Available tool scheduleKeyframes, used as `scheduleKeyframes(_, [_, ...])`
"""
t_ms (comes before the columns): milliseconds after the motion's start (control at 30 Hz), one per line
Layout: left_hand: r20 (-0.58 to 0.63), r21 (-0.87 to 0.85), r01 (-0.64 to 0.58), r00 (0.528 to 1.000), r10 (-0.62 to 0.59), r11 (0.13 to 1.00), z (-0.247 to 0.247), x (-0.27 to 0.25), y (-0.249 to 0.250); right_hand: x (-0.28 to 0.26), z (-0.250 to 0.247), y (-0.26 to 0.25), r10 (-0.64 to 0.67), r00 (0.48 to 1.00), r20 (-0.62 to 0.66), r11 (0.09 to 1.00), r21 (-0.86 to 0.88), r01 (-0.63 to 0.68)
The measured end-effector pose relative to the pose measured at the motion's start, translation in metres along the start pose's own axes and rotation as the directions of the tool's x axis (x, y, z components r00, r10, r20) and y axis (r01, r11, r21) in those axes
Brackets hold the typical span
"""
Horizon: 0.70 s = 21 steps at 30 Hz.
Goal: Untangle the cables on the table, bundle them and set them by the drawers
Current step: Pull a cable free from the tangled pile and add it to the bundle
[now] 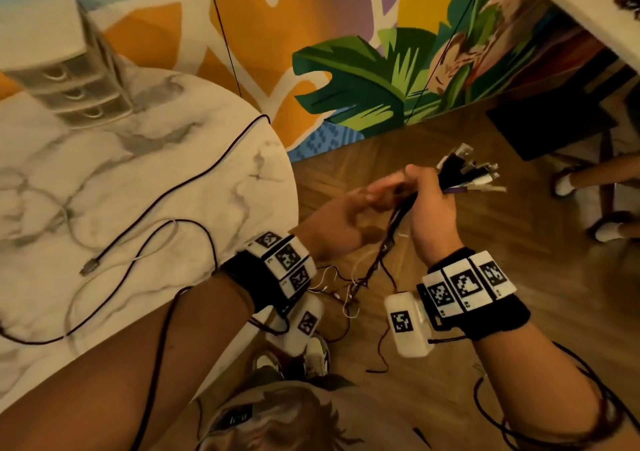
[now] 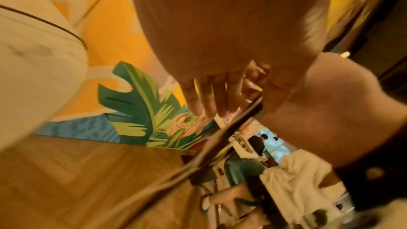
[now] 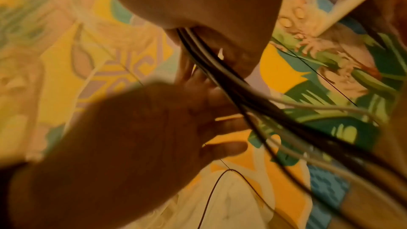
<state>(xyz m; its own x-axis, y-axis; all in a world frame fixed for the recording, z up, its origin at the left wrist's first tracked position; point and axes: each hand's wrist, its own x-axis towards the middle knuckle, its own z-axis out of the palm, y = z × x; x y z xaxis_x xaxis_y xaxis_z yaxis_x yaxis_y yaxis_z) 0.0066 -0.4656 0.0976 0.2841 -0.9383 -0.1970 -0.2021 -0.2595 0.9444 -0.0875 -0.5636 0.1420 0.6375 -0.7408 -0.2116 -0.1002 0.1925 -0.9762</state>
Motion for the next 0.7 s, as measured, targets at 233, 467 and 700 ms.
scheduleKeyframes(233, [0.026,-0.164,-0.143,0.988,0.15,0.976,0.006,0.013,0.056,0.008,-0.004,-0.016,-0.173,0.969,0.176,0.921,-0.32,0.223])
scheduleKeyframes(467, [-0.072,-0.464,-0.054,0.997,0.023,0.884,-0.005,0.017,0.078,0.016,-0.013,-0.005,-0.084,0.898,0.433,0.991,-0.057,0.121])
scheduleKeyframes(700, [-0.264,0.256,-0.067,0.955,0.137,0.964,-0.032,0.016,0.101,0.023,0.002,0.119,0.249,0.954,0.165,0.87,-0.471,-0.146])
